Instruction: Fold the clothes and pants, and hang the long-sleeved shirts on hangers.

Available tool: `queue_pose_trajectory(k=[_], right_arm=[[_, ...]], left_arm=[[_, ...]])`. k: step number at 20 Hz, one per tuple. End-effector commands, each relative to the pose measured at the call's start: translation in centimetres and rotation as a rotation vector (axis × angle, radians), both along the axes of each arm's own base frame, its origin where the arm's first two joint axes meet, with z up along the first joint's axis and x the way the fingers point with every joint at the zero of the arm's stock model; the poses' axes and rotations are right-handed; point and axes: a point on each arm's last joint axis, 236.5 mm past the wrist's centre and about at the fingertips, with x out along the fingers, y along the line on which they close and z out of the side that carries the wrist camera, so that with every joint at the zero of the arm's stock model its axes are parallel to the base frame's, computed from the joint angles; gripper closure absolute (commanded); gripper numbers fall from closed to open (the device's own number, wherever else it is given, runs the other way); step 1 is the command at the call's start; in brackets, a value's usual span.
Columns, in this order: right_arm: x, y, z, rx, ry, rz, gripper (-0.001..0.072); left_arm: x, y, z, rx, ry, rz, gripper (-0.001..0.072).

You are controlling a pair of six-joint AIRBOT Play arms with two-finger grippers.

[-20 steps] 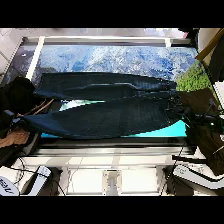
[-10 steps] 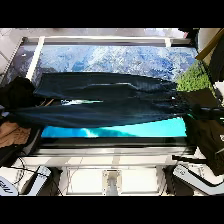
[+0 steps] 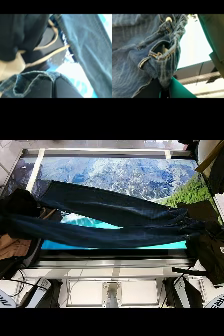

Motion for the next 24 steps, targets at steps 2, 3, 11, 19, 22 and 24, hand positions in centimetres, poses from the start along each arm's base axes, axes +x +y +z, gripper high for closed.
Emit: queue_pose_trajectory(k=[2, 3, 11, 19, 22, 24], right_arm=[[4.3, -0.7, -2.0, 0.046, -0.004, -0.089, 0.0676], [6.0, -0.9, -3.2, 0.054, -0.001, -0.105, 0.0676], [17.6, -3.2, -10.8, 0.114, 0.029, -0.237, 0.0675], [22.1, -4.9, -13.1, 0.079, -0.012, -0.333, 0.0675], [22.1, -5.7, -13.3, 0.084, -0.008, -0.397, 0.0675], [22.3, -6.0, -13.2, 0.107, -0.012, -0.451, 0.0676]], left_arm=[[8.5, 1.3, 2.6, 0.031, -0.108, 0.002, 0.0700], [11.0, 1.2, 2.1, 0.023, -0.100, -0.011, 0.0700], [26.1, -1.8, -7.7, 0.196, 0.133, -0.091, 0.0700], [31.4, -3.5, -13.8, 0.208, 0.144, -0.090, 0.0700], [32.8, -3.2, -13.3, 0.204, 0.075, -0.059, 0.0700], [34.0, -2.9, -12.1, 0.190, 0.002, -0.017, 0.0700]])
